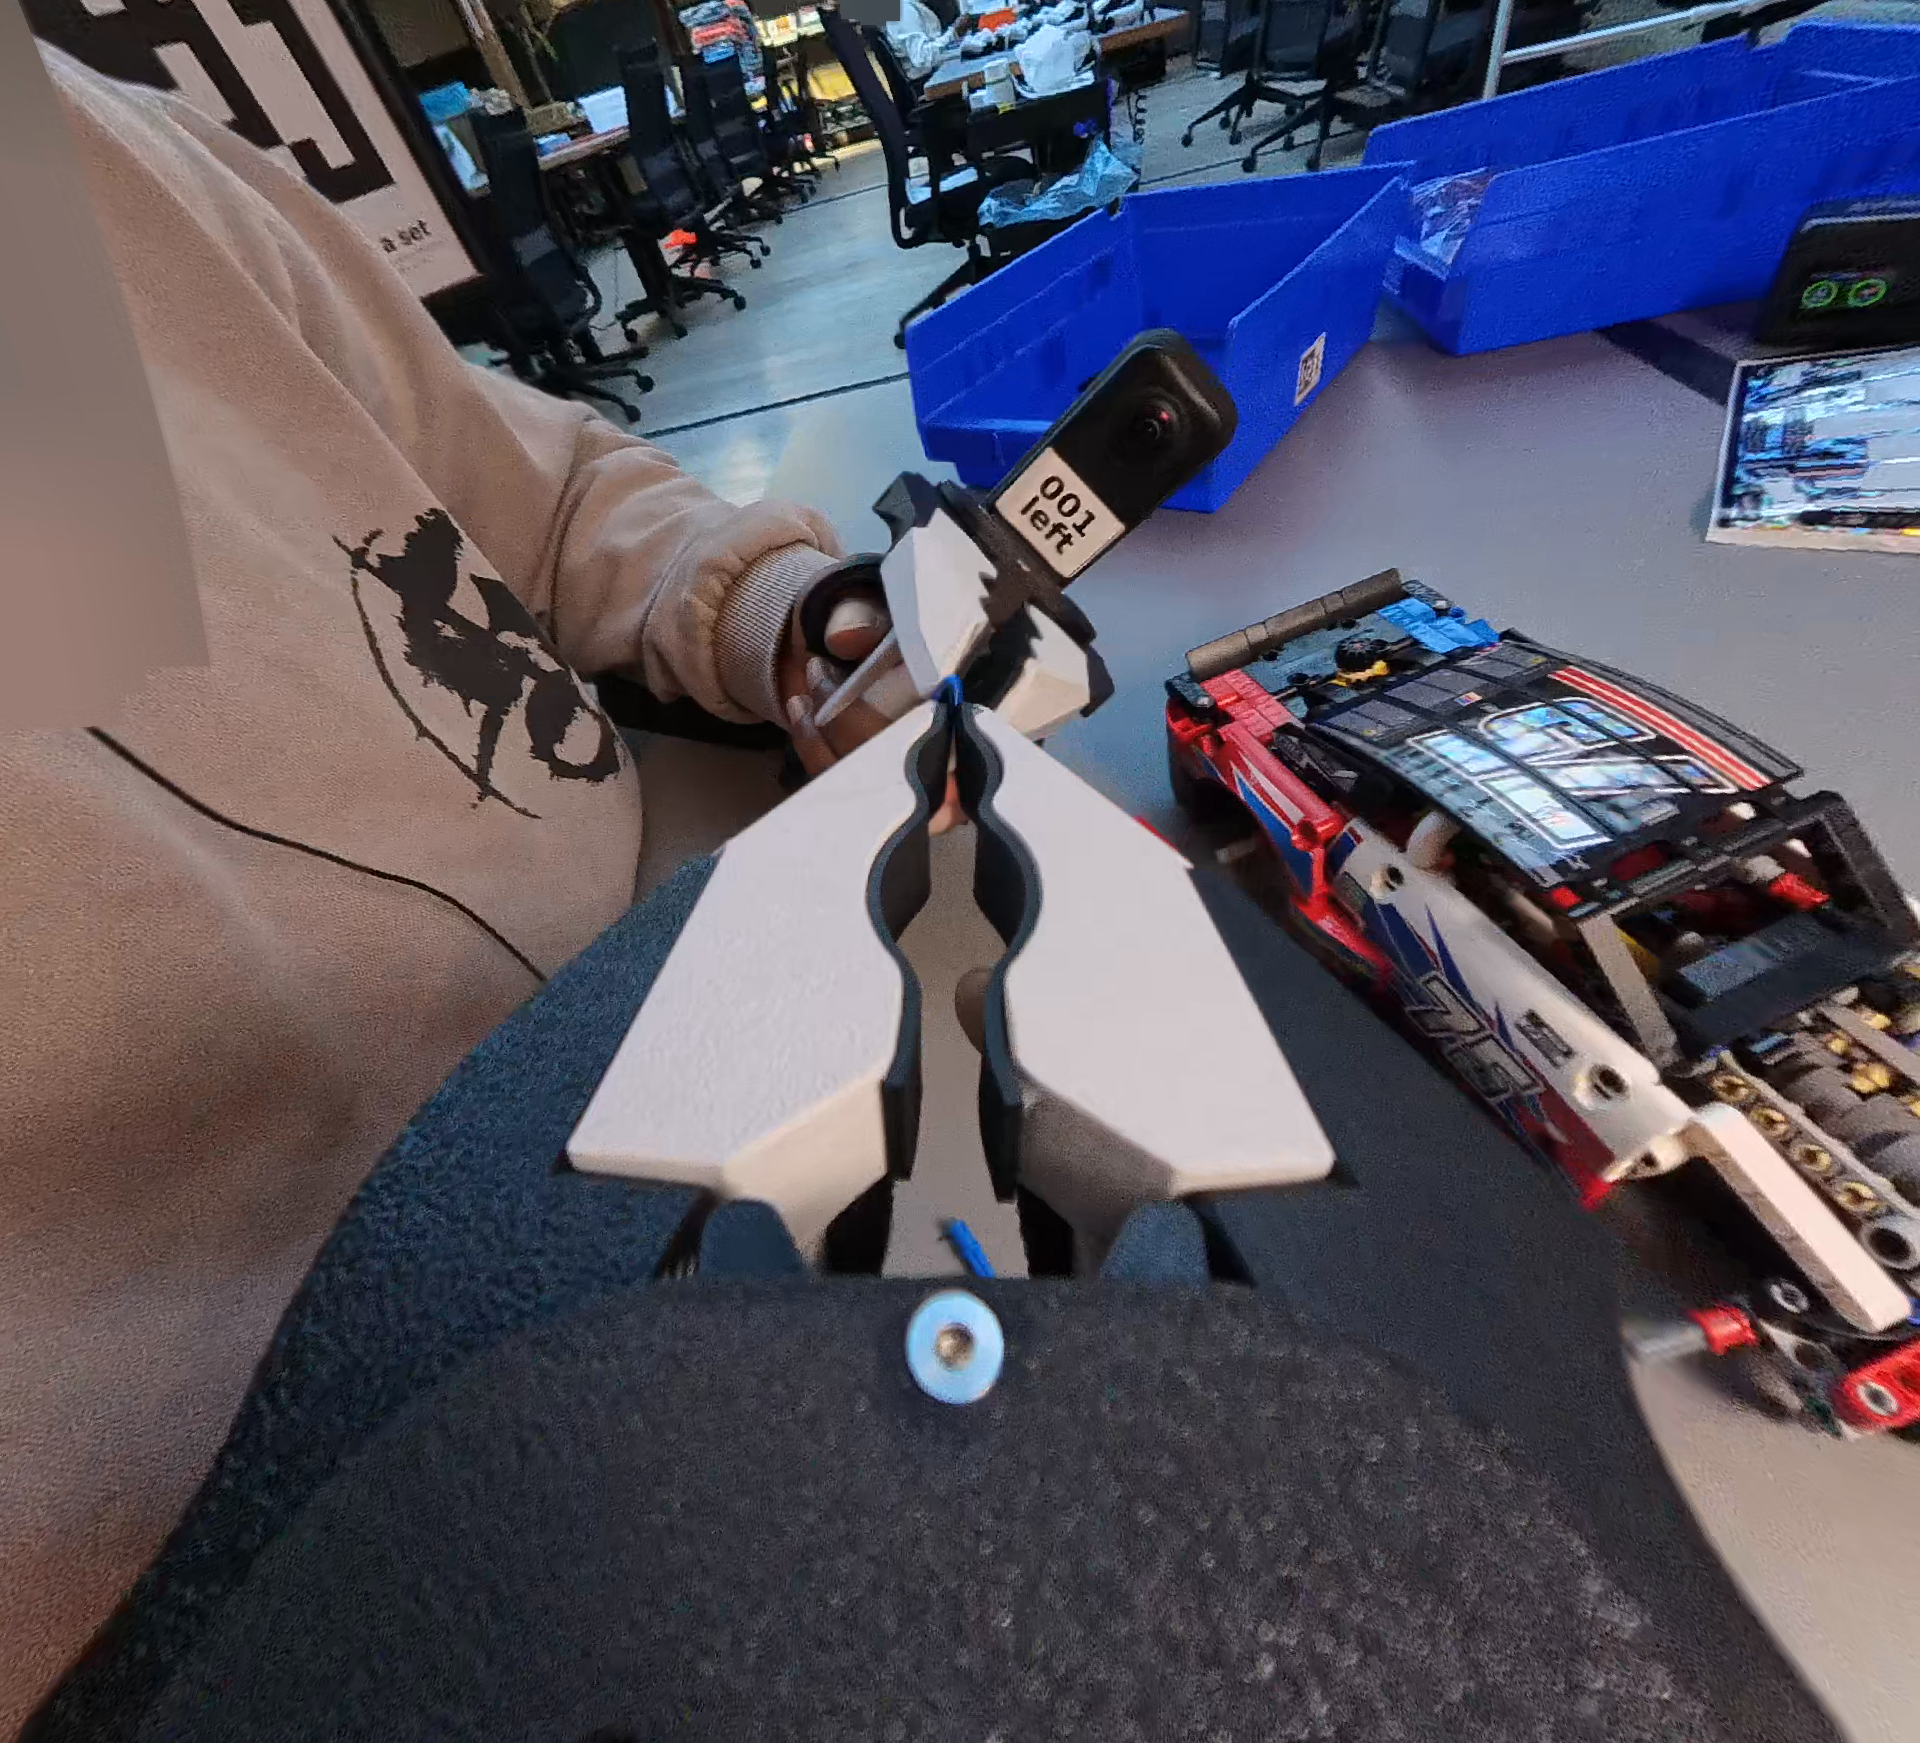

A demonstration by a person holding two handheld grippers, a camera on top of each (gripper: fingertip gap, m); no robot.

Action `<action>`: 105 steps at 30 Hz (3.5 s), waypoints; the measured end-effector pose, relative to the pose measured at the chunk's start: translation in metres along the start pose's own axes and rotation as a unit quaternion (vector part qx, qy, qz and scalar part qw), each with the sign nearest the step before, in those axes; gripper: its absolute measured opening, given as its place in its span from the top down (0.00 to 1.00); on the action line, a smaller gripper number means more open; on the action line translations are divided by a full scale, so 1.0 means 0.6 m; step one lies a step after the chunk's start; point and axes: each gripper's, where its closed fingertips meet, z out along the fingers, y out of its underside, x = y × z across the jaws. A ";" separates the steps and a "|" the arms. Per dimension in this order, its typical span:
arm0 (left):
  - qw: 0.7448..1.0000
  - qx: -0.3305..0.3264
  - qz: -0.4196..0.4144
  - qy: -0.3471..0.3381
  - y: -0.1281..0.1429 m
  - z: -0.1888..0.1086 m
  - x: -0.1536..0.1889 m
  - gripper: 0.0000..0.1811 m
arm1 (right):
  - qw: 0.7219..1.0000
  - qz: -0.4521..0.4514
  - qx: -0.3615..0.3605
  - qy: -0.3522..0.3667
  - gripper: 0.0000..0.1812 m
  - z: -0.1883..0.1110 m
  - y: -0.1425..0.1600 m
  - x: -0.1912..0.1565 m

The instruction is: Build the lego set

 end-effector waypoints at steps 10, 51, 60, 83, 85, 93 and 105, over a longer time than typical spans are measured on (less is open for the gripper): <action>0.997 -0.046 0.058 -0.007 0.019 0.005 0.007 1.00 | 0.997 0.074 0.019 -0.011 1.00 0.013 -0.003 -0.002; 0.957 0.013 0.268 -0.113 -0.033 -0.010 0.021 0.98 | 0.872 -0.385 0.003 0.301 0.97 0.025 -0.028 0.014; 0.929 -0.029 0.369 -0.010 -0.003 -0.013 0.073 0.98 | 0.991 -0.048 0.121 0.038 0.95 0.012 -0.036 -0.028; 0.911 -0.071 0.404 -0.038 0.006 -0.021 0.055 0.98 | 0.985 -0.168 0.016 0.032 0.94 0.001 0.003 -0.035; 0.910 -0.073 0.406 -0.052 -0.004 -0.032 0.050 0.98 | 0.985 -0.145 -0.097 0.000 0.93 -0.034 0.062 -0.016; 0.912 -0.080 0.382 -0.125 -0.017 -0.043 0.006 0.98 | 0.924 -0.100 -0.366 -0.043 0.90 -0.071 0.238 -0.024; 0.921 -0.071 0.352 -0.152 -0.022 -0.041 -0.002 0.98 | 0.909 -0.009 -0.404 0.105 0.86 -0.058 0.267 -0.031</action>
